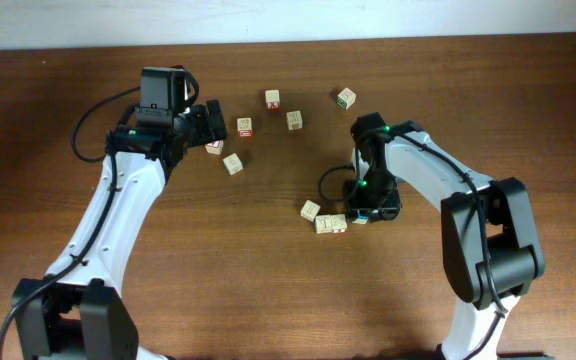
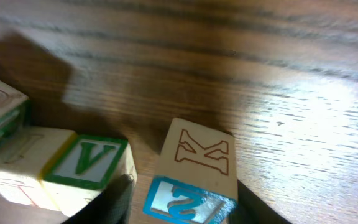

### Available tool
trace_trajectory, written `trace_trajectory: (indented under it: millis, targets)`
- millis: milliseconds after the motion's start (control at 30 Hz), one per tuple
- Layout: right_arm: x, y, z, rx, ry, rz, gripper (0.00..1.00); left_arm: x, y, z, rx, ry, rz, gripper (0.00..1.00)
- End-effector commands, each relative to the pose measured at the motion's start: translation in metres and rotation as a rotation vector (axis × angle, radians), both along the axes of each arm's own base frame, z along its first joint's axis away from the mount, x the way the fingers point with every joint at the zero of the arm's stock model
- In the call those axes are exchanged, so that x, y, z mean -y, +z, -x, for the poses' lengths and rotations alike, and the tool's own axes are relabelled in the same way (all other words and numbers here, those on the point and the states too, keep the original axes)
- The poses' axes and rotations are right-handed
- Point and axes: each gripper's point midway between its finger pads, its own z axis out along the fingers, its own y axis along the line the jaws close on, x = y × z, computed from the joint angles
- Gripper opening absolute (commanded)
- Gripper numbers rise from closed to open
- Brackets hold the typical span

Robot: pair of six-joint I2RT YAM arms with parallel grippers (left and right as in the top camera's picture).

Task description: Rotate 5 blocks

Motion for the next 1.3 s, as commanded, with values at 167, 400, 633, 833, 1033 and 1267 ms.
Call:
trace_trajectory:
  millis: [167,400,633,833,1033,1267]
  targets:
    - [-0.003,0.051,-0.058,0.18,0.017,0.03,0.6,-0.002,0.006,-0.004,0.017,0.011,-0.003,0.99]
    - [-0.013,0.108,-0.097,0.344,0.014,-0.016,0.59,-0.002,0.006,-0.004,0.017,0.011,-0.004,0.99]
    - [0.023,0.209,-0.126,0.52,-0.065,-0.046,0.79,0.046,-0.003,0.01,-0.067,-0.147,0.222,0.89]
    - [0.056,0.206,-0.128,0.498,-0.13,-0.02,0.79,0.074,-0.054,0.009,-0.157,0.076,0.19,0.52]
    - [0.056,0.205,-0.127,0.495,-0.122,-0.02,0.8,0.065,-0.103,0.001,-0.192,0.134,0.05,0.57]
    - [0.05,0.197,-0.126,0.472,-0.097,-0.018,0.8,0.056,-0.14,0.007,-0.261,0.199,0.005,0.57]
